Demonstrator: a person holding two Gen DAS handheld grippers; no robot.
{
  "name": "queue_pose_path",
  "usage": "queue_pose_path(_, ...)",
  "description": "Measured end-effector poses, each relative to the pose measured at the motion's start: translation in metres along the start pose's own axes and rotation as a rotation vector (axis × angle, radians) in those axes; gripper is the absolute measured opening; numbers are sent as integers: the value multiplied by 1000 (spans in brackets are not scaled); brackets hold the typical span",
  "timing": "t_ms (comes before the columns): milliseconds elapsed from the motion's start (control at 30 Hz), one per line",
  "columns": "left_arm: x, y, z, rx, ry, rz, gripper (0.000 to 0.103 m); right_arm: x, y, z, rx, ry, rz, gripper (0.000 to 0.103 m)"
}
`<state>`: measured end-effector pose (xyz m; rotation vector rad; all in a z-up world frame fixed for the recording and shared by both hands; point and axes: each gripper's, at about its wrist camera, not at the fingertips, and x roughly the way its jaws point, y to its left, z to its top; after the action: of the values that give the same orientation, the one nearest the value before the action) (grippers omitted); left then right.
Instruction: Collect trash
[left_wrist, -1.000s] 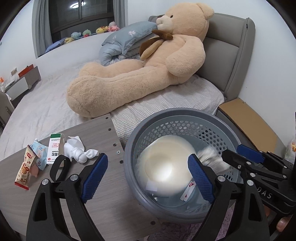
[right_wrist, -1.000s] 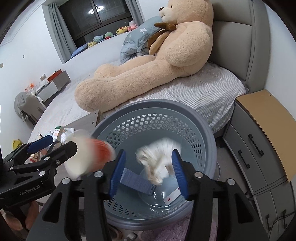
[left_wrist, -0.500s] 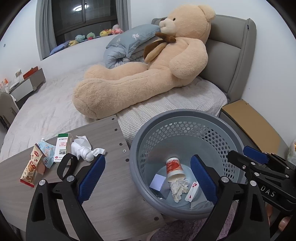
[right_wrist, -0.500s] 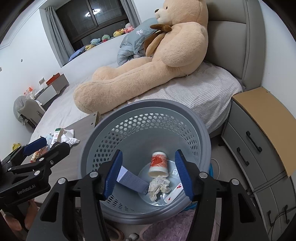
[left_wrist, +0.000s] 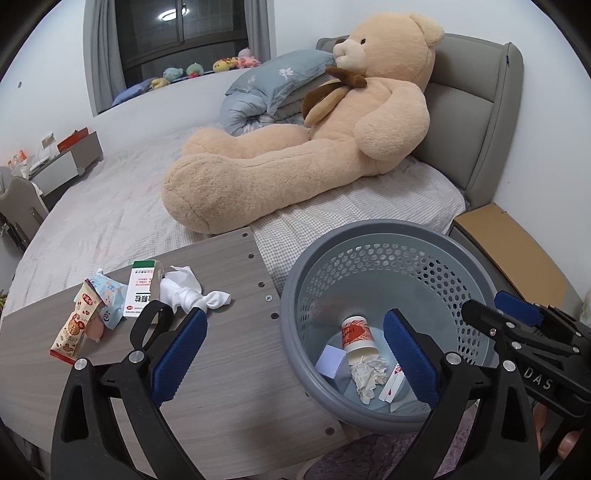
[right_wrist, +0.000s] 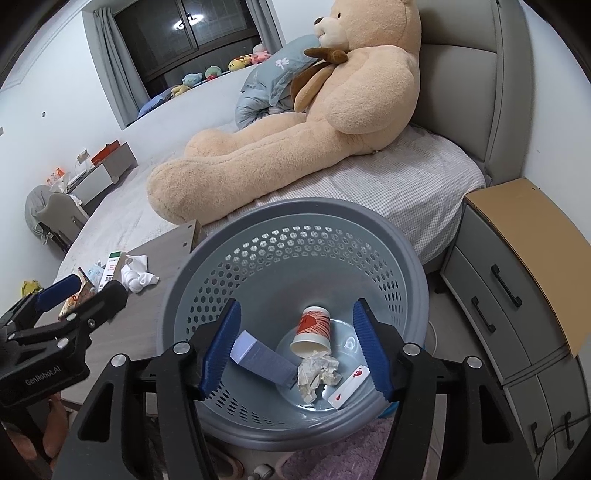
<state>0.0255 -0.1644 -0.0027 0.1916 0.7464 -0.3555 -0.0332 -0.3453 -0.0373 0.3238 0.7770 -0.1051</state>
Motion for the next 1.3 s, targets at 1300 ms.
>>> queue_pose_path(1300,-36,133,-42,-169,-1,111,95,10,106,3,-94,-4,68,62)
